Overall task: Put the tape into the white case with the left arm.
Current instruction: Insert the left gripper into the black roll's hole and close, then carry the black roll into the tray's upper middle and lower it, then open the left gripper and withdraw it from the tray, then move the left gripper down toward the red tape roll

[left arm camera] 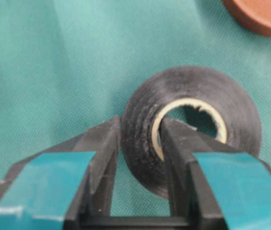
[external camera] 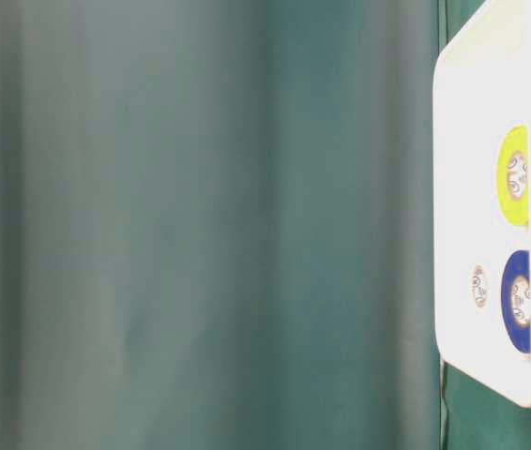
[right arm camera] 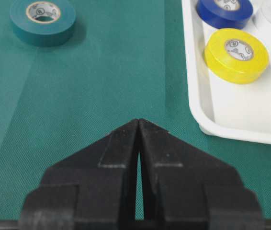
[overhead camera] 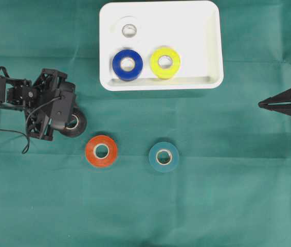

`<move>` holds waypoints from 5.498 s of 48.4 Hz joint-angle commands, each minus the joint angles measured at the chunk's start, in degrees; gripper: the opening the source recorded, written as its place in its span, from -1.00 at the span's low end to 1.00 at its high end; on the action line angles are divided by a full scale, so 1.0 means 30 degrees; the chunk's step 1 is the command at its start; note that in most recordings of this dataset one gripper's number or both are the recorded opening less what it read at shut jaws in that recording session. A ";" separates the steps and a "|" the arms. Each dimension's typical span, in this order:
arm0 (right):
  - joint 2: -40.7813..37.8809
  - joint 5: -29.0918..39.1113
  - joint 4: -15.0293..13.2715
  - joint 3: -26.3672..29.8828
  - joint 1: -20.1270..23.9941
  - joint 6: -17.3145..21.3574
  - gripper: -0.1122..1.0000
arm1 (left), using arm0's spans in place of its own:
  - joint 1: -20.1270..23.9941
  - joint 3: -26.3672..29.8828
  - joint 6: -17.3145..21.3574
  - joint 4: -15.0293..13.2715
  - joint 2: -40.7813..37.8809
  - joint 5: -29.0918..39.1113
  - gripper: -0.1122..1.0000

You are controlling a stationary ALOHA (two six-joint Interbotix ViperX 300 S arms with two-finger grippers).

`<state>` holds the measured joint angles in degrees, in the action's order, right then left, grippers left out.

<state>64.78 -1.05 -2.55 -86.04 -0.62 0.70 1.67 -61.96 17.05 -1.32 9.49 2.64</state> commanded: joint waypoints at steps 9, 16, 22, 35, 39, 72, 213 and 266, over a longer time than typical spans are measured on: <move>-0.0234 -0.0205 -0.0029 0.0205 0.0000 0.0029 -0.97 | 0.0029 0.0352 -0.0088 0.0000 0.0352 0.0293 -0.39; -0.0234 -0.0205 -0.0029 0.0205 0.0000 0.0029 -0.97 | -0.0029 0.0557 -0.0146 -0.0029 0.0732 0.0850 -0.39; -0.0234 -0.0205 0.0000 0.0205 0.0000 0.0029 -0.97 | -0.0234 0.1055 -0.0176 -0.0029 0.1582 0.2168 -0.40; -0.0234 -0.0205 -0.0029 0.0205 0.0000 0.0029 -0.97 | -0.0381 0.1934 -0.0264 -0.0059 0.3428 0.5010 -0.39; -0.0205 -0.0205 -0.0029 0.0205 0.0000 0.0029 -0.97 | -0.0381 0.2109 -0.0264 -0.0059 0.3984 0.5303 -0.40; -0.0234 -0.0205 -0.0029 0.0205 0.0000 0.0029 -0.97 | 0.3750 0.7354 -0.0117 -0.0059 0.0059 0.4395 -0.40; -0.0176 -0.0234 -0.0029 0.0205 -0.0029 0.0029 -0.97 | 0.3867 0.5566 0.0000 -0.0088 0.2900 0.4072 0.90; -0.0176 -0.0234 -0.0029 0.0176 -0.0029 0.0029 -0.97 | 0.1846 -0.1436 -0.0498 -0.0088 1.2334 0.4482 0.89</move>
<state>64.78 -1.05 -2.55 -86.04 -0.62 0.70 7.56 -66.71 15.64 -1.41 46.41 16.17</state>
